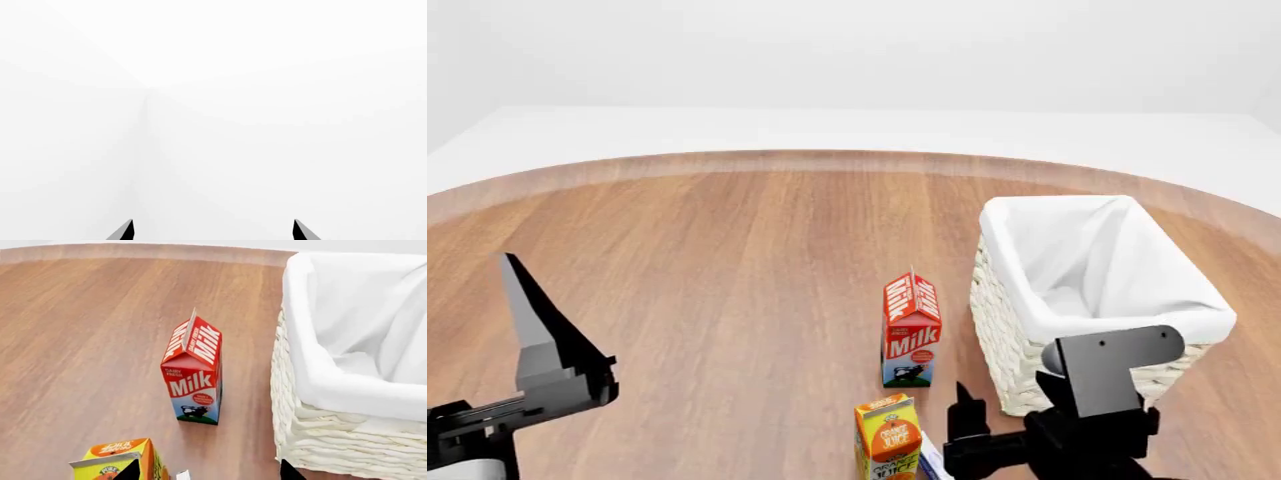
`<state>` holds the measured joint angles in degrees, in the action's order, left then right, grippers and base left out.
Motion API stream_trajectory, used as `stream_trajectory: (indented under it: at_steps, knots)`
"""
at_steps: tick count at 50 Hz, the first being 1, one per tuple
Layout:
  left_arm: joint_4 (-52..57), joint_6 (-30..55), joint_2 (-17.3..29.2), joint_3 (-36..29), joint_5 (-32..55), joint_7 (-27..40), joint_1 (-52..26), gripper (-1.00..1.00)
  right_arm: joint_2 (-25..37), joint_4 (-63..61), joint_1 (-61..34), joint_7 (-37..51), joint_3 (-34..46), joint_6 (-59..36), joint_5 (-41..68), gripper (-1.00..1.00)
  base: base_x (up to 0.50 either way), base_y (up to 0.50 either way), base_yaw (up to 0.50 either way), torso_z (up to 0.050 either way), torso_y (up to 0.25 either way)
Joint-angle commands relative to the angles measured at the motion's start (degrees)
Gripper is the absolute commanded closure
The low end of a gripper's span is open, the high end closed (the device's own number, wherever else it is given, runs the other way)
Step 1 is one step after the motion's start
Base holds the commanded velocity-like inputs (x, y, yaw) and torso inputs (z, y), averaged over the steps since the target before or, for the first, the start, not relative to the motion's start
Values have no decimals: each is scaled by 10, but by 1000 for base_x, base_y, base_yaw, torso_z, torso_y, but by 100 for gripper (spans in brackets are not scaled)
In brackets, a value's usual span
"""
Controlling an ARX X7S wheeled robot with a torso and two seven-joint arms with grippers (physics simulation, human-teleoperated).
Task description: Pick up the cream cheese box and the butter, and put them in the basket.
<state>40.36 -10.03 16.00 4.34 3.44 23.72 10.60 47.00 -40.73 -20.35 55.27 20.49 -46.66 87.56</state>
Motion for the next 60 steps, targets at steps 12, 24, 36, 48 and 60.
stream_trajectory:
  at_steps: [12,24,36,48,60]
  knots:
    - [-5,-2,5,-6,1,4,0,-100,-9,53,2,-14,13,-2,5,-100,0,0,0,0,0]
    - [-4,-2,7,-7,1,7,0,-100,-1,63,23,-25,8,10,-7,-100,0,0,0,0,0]
    - [-3,-1,9,-10,-1,9,0,-100,10,70,55,-37,-3,29,-22,-100,0,0,0,0,0]
    - [-5,-4,12,-12,-2,12,1,-100,6,85,72,-50,7,33,-46,-100,0,0,0,0,0]
    - [-4,-3,14,-14,-1,14,2,-100,0,106,83,-64,21,33,-67,-100,0,0,0,0,0]
